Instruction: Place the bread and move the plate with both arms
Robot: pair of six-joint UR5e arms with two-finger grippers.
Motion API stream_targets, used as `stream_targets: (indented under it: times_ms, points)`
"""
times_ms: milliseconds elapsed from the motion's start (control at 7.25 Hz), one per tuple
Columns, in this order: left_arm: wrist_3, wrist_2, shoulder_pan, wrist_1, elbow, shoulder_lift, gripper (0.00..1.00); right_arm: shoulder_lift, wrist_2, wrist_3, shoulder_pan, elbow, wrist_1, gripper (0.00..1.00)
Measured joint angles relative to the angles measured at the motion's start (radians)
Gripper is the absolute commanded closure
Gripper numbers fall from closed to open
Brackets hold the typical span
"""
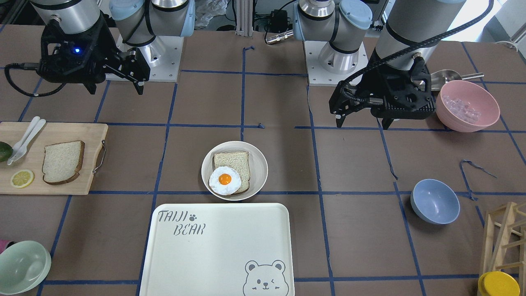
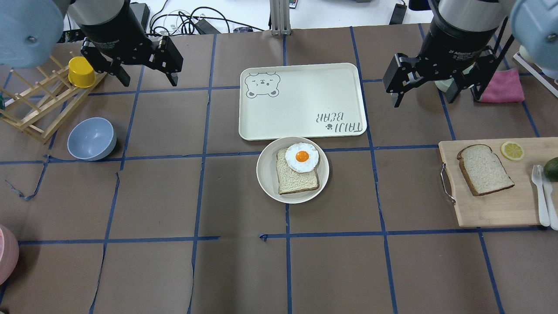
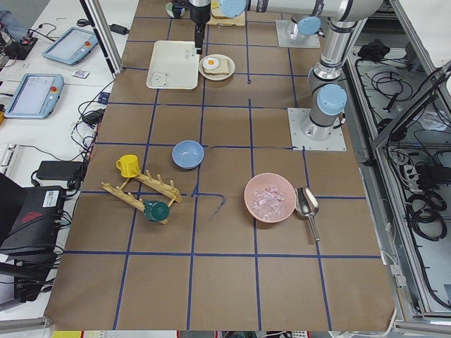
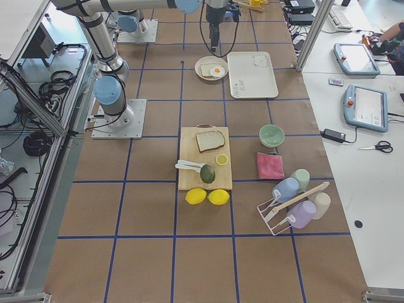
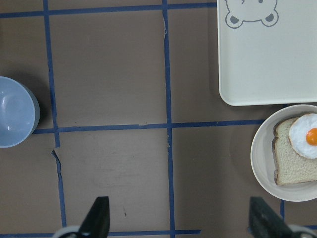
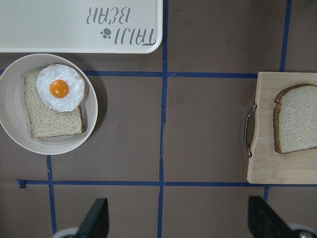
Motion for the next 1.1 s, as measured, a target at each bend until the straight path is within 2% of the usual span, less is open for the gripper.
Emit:
stream_targets:
  times_ms: [1103]
  points:
    - [0.001, 0.0, 0.003, 0.0, -0.002, -0.001, 0.0, 0.013, -0.013, -0.009, -0.024, 0.001, -0.017, 0.0]
